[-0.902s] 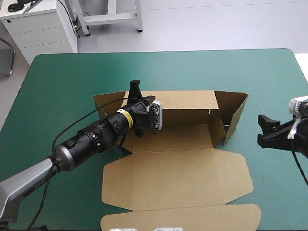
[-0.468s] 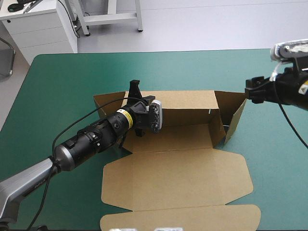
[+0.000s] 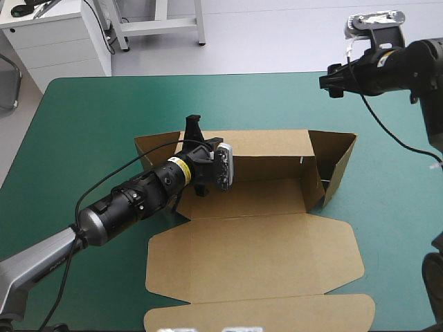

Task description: Fold the box

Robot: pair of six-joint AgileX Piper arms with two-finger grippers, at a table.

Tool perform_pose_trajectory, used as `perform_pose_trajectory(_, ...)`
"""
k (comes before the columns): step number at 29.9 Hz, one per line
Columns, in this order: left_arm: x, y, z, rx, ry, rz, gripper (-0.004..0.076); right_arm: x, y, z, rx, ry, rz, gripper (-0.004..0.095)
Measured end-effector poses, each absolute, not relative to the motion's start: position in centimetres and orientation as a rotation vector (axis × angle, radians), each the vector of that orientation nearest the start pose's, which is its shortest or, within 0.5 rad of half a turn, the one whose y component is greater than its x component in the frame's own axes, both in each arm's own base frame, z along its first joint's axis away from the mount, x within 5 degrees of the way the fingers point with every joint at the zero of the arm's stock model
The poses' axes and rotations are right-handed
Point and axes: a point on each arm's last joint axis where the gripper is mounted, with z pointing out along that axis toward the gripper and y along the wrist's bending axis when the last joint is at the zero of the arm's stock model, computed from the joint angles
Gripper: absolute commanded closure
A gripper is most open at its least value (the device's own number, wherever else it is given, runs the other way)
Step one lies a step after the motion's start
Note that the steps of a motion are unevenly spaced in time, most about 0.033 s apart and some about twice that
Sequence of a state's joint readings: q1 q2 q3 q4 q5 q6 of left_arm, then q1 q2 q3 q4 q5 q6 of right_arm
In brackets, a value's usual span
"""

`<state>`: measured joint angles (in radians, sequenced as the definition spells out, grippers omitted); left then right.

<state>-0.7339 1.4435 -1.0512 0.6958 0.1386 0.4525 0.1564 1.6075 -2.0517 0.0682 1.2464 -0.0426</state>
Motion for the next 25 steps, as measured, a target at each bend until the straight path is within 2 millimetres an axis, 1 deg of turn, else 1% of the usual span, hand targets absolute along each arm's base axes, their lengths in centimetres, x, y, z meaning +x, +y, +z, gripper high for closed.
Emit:
perform_pose_trajectory(4,25.1,-21.6,31.7,1.575,1.230,0.350,0.0731,34.9,5.4,46.8,-0.202,2.336,0.226,0.0126)
perform_pose_trajectory(8,25.1,-21.6,31.7,1.573,1.231,0.349,0.0731,37.8,3.6,44.1,-0.113,2.406,0.307,0.0126)
perform_pose_trajectory(11,25.1,-21.6,31.7,1.573,1.231,0.349,0.0731,39.2,2.6,42.5,-0.064,2.444,0.337,0.0126)
perform_pose_trajectory(13,25.1,-21.6,31.7,1.573,1.232,0.348,0.0731,39.9,2.3,41.7,-0.058,2.464,0.336,0.0126)
perform_pose_trajectory(18,25.1,-21.6,31.7,1.571,1.234,0.346,0.0731,41.0,2.4,39.9,-0.063,2.506,0.353,0.0126)
perform_pose_trajectory(21,25.1,-21.6,31.7,1.570,1.234,0.346,0.0731,41.5,2.4,38.1,-0.053,2.561,0.360,0.0126)
perform_pose_trajectory(25,25.1,-21.6,31.7,1.570,1.235,0.346,0.0731,41.4,2.4,34.9,-0.046,2.668,0.370,0.0126)
